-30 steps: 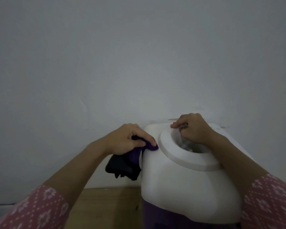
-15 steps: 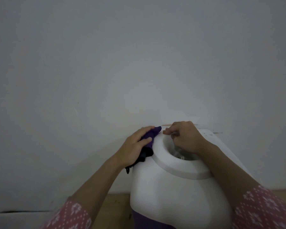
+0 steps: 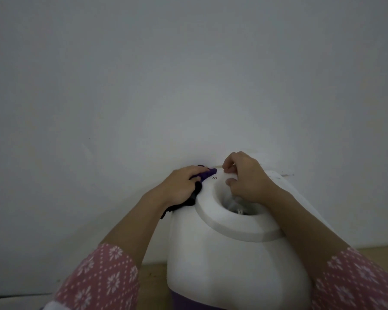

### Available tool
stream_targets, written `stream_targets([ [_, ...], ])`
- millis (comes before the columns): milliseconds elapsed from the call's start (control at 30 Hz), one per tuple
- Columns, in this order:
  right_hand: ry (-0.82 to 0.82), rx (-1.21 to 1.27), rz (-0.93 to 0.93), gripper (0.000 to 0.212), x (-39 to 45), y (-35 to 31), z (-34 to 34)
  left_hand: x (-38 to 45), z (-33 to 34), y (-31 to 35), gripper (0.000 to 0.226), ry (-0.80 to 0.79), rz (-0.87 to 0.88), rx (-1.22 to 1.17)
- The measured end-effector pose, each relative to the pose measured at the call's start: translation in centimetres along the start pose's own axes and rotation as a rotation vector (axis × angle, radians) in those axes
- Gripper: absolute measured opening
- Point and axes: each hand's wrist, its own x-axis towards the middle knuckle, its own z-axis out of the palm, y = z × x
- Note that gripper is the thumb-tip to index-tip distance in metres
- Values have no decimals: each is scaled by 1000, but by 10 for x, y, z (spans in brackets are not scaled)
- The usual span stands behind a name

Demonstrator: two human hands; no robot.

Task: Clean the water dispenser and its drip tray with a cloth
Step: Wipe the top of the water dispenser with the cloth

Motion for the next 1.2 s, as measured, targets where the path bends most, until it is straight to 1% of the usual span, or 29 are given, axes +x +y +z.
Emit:
stream_targets([
  [67,-1,-10,1,24,-2,0,0,-7,-2,0,44,13,11,11],
  [200,-3,2,2,23,-3,0,0,-25,-8,-5,44,47,95,105],
  [267,-3,3,0,24,-3,-1,0,-35,-11,-7,43,52,106,93],
  [367,8,-18,-11,23,-3,-2,0,-55,-20,-14,42,8,121,44],
  [467,13,-39,-15,24,-4,-2,0,-74,-33,-26,44,-10,95,34],
  [533,15,-46,-15,25,-4,-2,0,-73,-35,-31,43,68,96,24],
  [600,16,-47,-14,26,-4,-1,1,-63,-28,-28,40,202,115,-12],
  [633,16,-47,-12,25,-4,-1,1,-55,-22,-24,38,246,114,-13],
  [667,16,-46,-9,25,-4,0,2,-48,-17,-20,37,257,115,4],
  [767,14,-58,-7,25,-3,2,4,-26,-8,-10,39,161,146,87],
  [867,32,-57,-24,25,-3,2,4,-15,-9,-3,39,89,127,177],
  [967,29,-69,-22,25,-3,0,3,-22,-7,-4,37,133,105,178],
  [1067,12,-88,-7,24,-2,-1,2,-37,-6,-6,35,189,147,150],
  [1200,-11,-161,31,21,-7,-8,1,-66,-8,-6,33,189,130,156],
])
